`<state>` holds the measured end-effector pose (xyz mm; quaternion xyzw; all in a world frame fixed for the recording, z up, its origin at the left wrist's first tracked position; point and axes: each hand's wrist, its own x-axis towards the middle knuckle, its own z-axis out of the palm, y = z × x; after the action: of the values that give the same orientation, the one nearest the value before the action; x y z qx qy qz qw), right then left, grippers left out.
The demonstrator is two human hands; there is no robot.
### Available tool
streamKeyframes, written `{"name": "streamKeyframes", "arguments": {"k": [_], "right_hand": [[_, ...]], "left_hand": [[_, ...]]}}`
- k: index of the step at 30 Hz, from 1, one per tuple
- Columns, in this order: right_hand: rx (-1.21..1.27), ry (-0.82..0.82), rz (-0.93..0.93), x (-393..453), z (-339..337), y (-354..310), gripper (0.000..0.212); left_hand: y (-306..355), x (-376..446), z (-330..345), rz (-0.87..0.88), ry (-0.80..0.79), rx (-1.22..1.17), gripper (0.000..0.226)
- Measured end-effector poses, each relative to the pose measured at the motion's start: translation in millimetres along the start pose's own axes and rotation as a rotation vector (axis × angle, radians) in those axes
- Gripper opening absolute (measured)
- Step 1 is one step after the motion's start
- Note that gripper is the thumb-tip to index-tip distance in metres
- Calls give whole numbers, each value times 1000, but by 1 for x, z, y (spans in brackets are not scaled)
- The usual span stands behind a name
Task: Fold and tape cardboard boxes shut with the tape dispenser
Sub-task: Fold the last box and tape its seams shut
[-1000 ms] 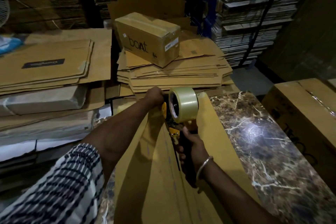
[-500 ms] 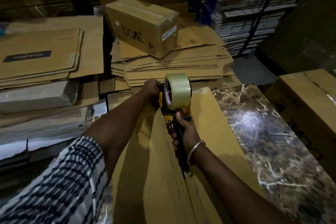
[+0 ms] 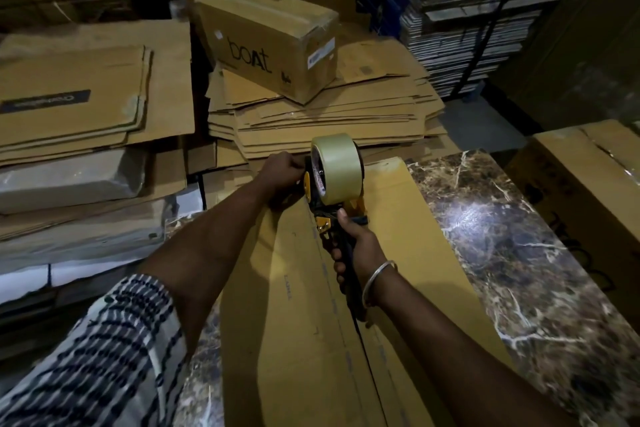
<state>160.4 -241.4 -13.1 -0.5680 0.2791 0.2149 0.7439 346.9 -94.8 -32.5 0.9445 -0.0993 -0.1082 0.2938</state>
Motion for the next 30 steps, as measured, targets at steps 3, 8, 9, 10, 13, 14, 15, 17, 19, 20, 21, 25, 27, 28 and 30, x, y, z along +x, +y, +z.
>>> {"name": "streamKeyframes", "arguments": {"k": [3,8,9,10,13,14,15,17,19,20,21,25,27,28,30], "right_hand": [[-19,7,23,0,2,-1,58],[-31,25,11,-6,1,-2,61],[-17,32,23,-9,0,0,61],[-7,39,34,-14,-2,4,60],[-5,42,42,-36,-14,26,58],[0,32,42,-45,-18,34,57],[10,27,47,-54,-22,42,56],[39,25,63,-71,-29,57,57],[40,20,48,-80,-34,68,59],[25,23,27,-83,-35,72,60],[8,30,5,-84,-35,74,58],[-20,64,-20,-83,-35,75,55],[-26,61,-18,-82,-36,75,54],[-31,57,-19,-82,-35,75,54],[-43,64,-18,-81,-34,75,54]], "left_hand": [[-3,-3,-1,21,-27,52,26],[-6,-8,3,87,22,112,27],[-8,-9,4,98,38,104,25],[-8,-10,5,110,53,98,24],[-9,-14,8,158,86,101,25],[-8,-15,9,167,98,107,26],[-8,-16,9,178,110,113,28],[-8,-19,12,173,142,126,34],[-7,-23,15,130,193,183,36],[-5,-26,18,122,221,232,35],[-2,-29,21,141,247,268,33],[3,-54,38,450,270,243,33],[-1,-73,48,534,54,330,54],[-4,-81,51,538,-36,381,60],[-9,-90,53,509,-126,456,64]]}}
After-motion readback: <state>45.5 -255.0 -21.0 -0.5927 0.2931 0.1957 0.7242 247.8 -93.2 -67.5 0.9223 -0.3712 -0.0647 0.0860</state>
